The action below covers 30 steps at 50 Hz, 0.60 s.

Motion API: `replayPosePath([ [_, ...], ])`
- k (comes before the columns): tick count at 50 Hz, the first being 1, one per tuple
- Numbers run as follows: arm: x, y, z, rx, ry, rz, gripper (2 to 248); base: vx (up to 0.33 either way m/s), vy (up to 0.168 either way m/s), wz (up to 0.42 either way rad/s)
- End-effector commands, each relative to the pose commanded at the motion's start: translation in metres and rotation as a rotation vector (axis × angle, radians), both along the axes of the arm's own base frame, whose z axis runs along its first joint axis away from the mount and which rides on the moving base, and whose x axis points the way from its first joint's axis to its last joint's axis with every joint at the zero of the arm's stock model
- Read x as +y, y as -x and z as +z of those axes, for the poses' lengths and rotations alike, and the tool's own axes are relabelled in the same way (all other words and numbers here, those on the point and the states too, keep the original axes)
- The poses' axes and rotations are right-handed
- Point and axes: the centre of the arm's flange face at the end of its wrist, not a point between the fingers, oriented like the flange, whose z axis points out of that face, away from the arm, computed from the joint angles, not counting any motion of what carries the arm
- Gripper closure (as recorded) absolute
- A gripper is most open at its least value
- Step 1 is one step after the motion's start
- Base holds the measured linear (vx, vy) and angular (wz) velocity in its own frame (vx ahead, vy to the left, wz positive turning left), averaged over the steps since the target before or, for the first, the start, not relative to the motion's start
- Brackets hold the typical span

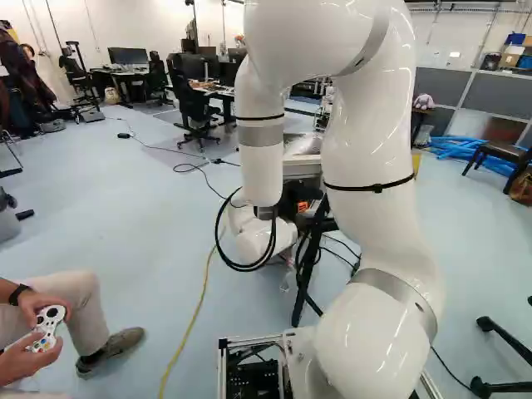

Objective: Grab a drink from the fridge

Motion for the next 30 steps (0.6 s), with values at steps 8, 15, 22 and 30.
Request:
replayPosePath([
  [8, -0.009, 0.017, 0.0, 0.022, 0.023, -0.002, 3, 0.0, 0.0, 0.0],
  [15, -0.015, 0.025, 0.001, 0.032, 0.036, -0.011, 3, 0.0, 0.0, 0.0],
  [22, -0.017, 0.027, 0.001, 0.034, 0.039, -0.013, 3, 0.0, 0.0, 0.0],
  [30, -0.017, 0.027, 0.001, 0.035, 0.039, -0.013, 3, 0.0, 0.0, 0.0],
])
